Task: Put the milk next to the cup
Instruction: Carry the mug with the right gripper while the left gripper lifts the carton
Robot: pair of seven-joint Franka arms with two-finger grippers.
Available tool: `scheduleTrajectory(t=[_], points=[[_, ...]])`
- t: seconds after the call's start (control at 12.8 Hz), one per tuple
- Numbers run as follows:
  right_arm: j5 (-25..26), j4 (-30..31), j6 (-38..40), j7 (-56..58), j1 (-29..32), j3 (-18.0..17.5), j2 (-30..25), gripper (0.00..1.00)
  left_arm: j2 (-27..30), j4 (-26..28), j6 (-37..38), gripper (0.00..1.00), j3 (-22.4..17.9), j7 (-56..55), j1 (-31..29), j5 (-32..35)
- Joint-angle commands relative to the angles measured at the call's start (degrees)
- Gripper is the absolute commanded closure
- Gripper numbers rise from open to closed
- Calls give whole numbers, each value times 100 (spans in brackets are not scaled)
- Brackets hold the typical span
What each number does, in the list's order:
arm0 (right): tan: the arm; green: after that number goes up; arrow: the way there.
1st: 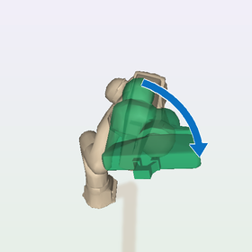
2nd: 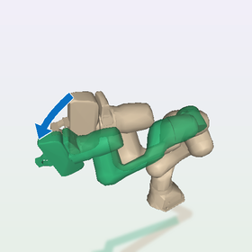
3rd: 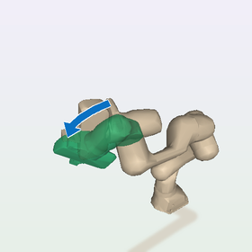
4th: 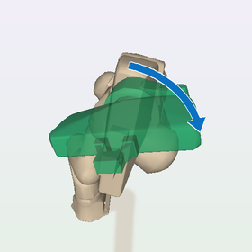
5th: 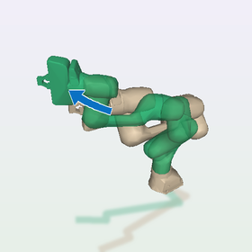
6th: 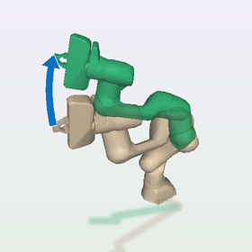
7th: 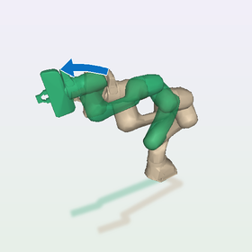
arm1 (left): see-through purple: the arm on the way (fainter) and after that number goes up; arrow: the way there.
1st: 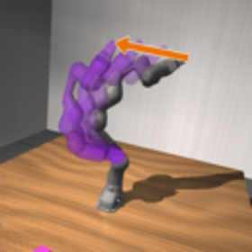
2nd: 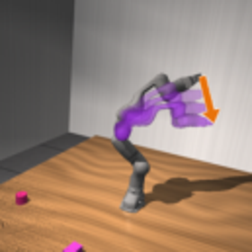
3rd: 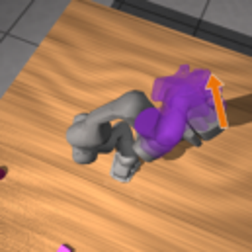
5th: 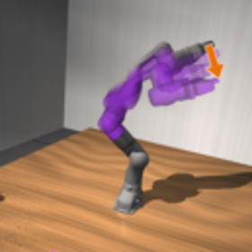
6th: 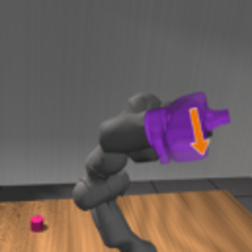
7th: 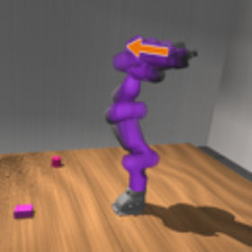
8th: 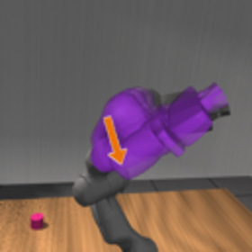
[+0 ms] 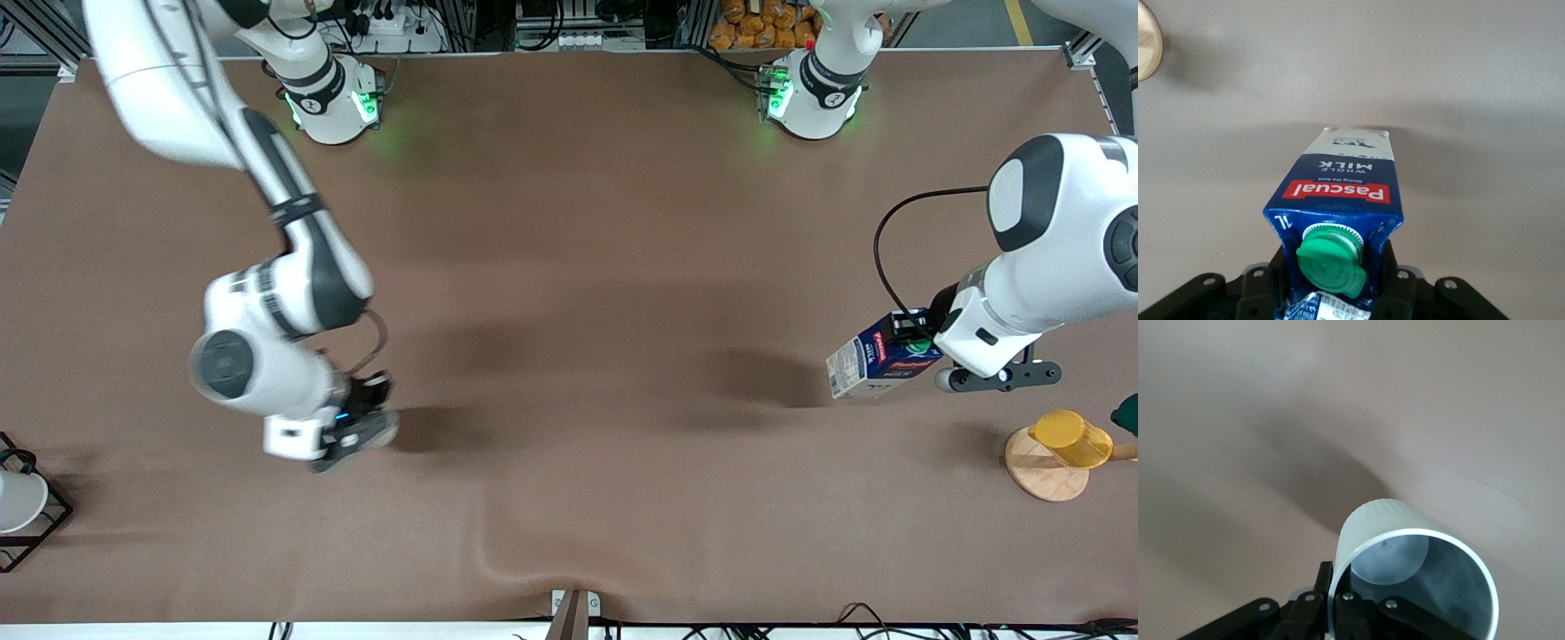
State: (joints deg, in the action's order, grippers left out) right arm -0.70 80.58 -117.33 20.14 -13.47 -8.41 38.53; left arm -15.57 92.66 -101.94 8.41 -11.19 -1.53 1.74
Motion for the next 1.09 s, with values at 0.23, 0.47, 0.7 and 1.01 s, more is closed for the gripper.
scheduleTrajectory(t=[0.23, 0.47, 0.7, 1.01], points=[[43, -129, -1106, 78, -1112, 59, 304, 100, 133, -529, 763, 46, 293, -375, -40, -174], [218, -567, -1397, 148, -1727, 111, 716, 100, 151, -609, 895, 48, 433, -384, -40, -183], [588, -710, -1407, 105, -1966, 138, 902, 100, 169, -609, 931, 49, 574, -707, -31, -183], [658, -561, -1415, 26, -2326, 208, 911, 79, 177, -609, 939, 49, 890, -1191, -40, -183]])
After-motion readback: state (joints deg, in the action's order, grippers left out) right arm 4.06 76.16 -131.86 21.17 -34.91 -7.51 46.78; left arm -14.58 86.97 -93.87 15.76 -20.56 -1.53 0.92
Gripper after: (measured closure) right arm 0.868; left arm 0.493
